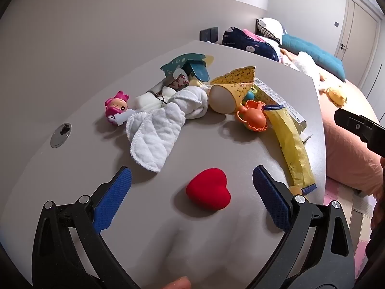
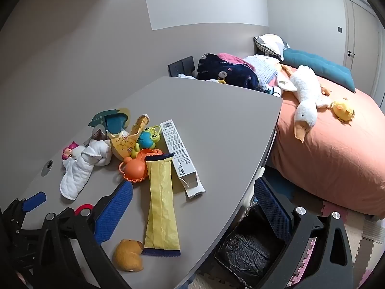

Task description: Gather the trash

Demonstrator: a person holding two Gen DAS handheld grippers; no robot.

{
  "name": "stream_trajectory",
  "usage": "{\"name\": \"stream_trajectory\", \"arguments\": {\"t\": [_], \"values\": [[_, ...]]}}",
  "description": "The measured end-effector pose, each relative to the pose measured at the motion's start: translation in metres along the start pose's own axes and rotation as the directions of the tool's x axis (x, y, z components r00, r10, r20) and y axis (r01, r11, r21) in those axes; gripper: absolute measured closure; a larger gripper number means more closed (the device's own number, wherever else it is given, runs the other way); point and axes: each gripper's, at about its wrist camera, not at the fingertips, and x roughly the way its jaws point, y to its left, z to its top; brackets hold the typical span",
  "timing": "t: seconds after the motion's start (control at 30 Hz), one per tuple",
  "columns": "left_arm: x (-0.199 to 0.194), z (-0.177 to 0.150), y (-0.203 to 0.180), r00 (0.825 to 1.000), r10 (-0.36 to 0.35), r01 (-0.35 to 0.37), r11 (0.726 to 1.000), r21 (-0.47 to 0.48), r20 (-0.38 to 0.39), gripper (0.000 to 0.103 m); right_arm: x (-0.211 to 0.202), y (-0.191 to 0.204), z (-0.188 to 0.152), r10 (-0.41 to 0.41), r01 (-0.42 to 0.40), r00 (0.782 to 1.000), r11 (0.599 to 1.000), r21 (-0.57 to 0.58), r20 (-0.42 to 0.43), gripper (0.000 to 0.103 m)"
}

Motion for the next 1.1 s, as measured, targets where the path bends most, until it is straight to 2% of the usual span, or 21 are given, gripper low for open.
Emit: {"name": "stream_trajectory", "arguments": {"t": [0.1, 0.13, 0.27, 1.1], "values": [[0.0034, 0.0002, -0.0022, 1.000, -0.001, 0.001, 1.000, 0.006, -0.013, 0.006, 0.0007, 0.0006, 0.0003, -0.006, 0.006, 1.000, 1.000, -0.003, -0.010, 0.002], [0.0007, -0.0056, -0.0037, 1.000, -0.003, 0.002, 1.000, 0.006, 0.010, 0.006, 0.0007, 0.0005, 0.0005, -0.007, 0.007, 1.000, 1.000, -0.004, -0.010, 0.003], [-0.0029, -0.0082, -0.0021, 1.000, -0.008, 0.008, 1.000, 0.006, 0.016, 0.006, -0.0010, 0.0026, -0.0004, -0.009, 0.009, 1.000, 1.000, -0.013, -0.001, 0.003], [-0.0002, 0.0003, -0.0038, 1.000, -0.002, 0.002, 1.000, 0.014, -0.004, 0.006, -0.0050, 0.0067, -0.0008, -0.009, 0.009, 1.000, 1.000, -0.018, 0.000, 0.002]]}}
